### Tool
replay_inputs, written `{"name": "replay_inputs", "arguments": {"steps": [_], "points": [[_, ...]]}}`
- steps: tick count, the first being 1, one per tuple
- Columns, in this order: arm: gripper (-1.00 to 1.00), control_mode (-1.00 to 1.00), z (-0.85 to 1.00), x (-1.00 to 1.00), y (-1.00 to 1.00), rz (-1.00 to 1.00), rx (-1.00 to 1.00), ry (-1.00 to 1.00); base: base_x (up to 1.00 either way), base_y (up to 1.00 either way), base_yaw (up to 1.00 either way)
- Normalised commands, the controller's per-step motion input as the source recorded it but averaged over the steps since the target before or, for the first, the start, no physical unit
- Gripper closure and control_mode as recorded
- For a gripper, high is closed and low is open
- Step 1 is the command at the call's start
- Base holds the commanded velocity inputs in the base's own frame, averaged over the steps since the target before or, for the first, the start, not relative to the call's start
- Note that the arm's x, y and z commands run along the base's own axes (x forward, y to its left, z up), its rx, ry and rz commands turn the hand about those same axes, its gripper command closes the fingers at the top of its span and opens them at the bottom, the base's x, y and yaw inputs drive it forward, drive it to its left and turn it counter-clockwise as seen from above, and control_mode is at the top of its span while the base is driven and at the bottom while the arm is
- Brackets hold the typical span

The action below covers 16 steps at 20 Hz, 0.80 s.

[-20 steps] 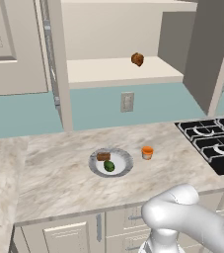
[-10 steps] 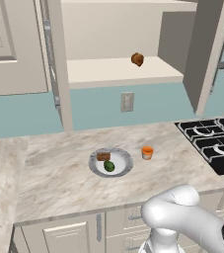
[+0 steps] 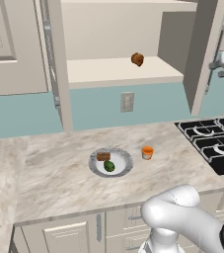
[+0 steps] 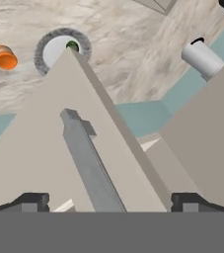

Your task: Pick the avocado and bread from the counter and place them on the plate. Then pick the jam from the cabinet and place it next to the plate. Lastly close the cabinet door.

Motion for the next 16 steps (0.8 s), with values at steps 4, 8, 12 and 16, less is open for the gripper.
{"name": "replay_inputs", "arguments": {"steps": [4,8,12,16], "points": [[-1.00,-1.00,0.00,0.04,0.12,0.00,0.00,0.00,0.00,0.00,0.00],[-1.00,-1.00,0.00,0.06,0.11,0.00,0.00,0.00,0.00,0.00,0.00],[-1.00,-1.00,0.00,0.01,0.11,0.00,0.00,0.00,0.00,0.00,0.00],[-1.00,-1.00,0.00,0.05,0.17,0.00,0.00,0.00,0.00,0.00,0.00]]}}
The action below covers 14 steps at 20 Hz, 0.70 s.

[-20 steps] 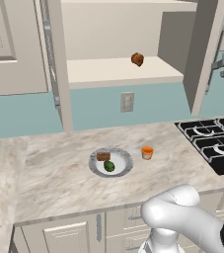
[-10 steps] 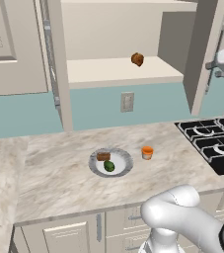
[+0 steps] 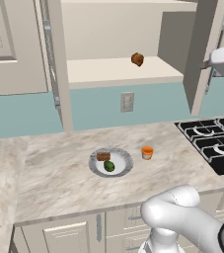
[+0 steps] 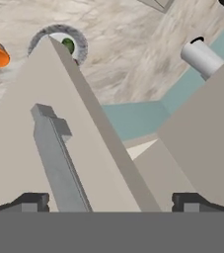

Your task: Pick the avocado and bread from the counter and place them on the plate. Then pick the jam from the cabinet and place it next to the plate. Lastly close the cabinet door.

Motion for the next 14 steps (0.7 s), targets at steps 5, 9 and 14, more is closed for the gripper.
{"name": "replay_inputs", "arguments": {"steps": [5,9,14], "points": [[-1.00,-1.00,-0.09,0.26,0.37,0.00,-0.01,0.00,0.00,0.00,0.00],[-1.00,-1.00,-0.09,0.37,0.41,0.00,-0.01,0.00,0.00,0.00,0.00],[-1.00,-1.00,0.00,0.22,0.33,0.00,0.00,0.00,0.00,0.00,0.00]]}}
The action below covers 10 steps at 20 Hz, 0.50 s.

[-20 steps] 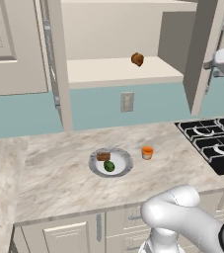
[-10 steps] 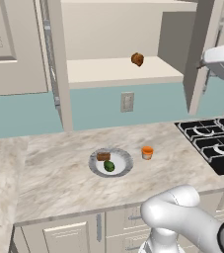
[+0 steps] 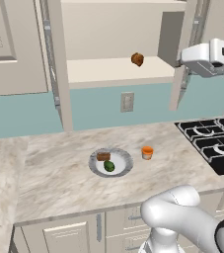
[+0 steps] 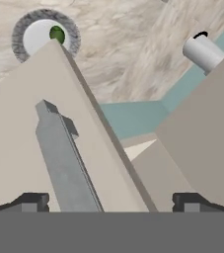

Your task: Pick the avocado and bread from the counter and place them on the plate. Then pick the jam from the cabinet and place it next to the plate. Lastly close the cabinet door.

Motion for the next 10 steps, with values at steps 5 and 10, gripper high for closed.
{"name": "replay_inputs", "arguments": {"steps": [5,10], "points": [[-1.00,-1.00,0.00,0.23,0.29,0.00,-0.01,0.00,0.00,0.00,0.00],[-1.00,-1.00,-0.02,0.32,0.28,0.00,-0.02,0.00,0.00,0.00,0.00]]}}
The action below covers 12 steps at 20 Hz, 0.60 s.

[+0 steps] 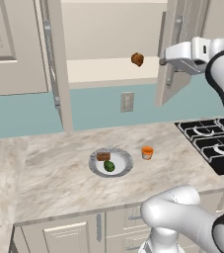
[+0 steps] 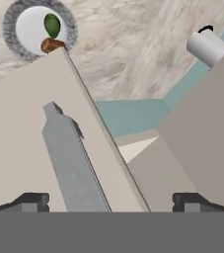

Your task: Pick the avocado and bread from the counter and place them on the plate. Then pick the jam from the cabinet and place it next to the plate. Lastly close the cabinet door.

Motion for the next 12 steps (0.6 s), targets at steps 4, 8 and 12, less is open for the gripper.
{"name": "replay_inputs", "arguments": {"steps": [4,8,12], "points": [[-1.00,-1.00,0.00,0.26,0.20,0.00,-0.01,0.00,0.00,0.00,0.00],[-1.00,-1.00,0.00,0.18,0.15,0.00,-0.02,0.00,0.00,0.00,0.00],[-1.00,-1.00,0.00,0.25,0.16,0.00,-0.02,0.00,0.00,0.00,0.00]]}}
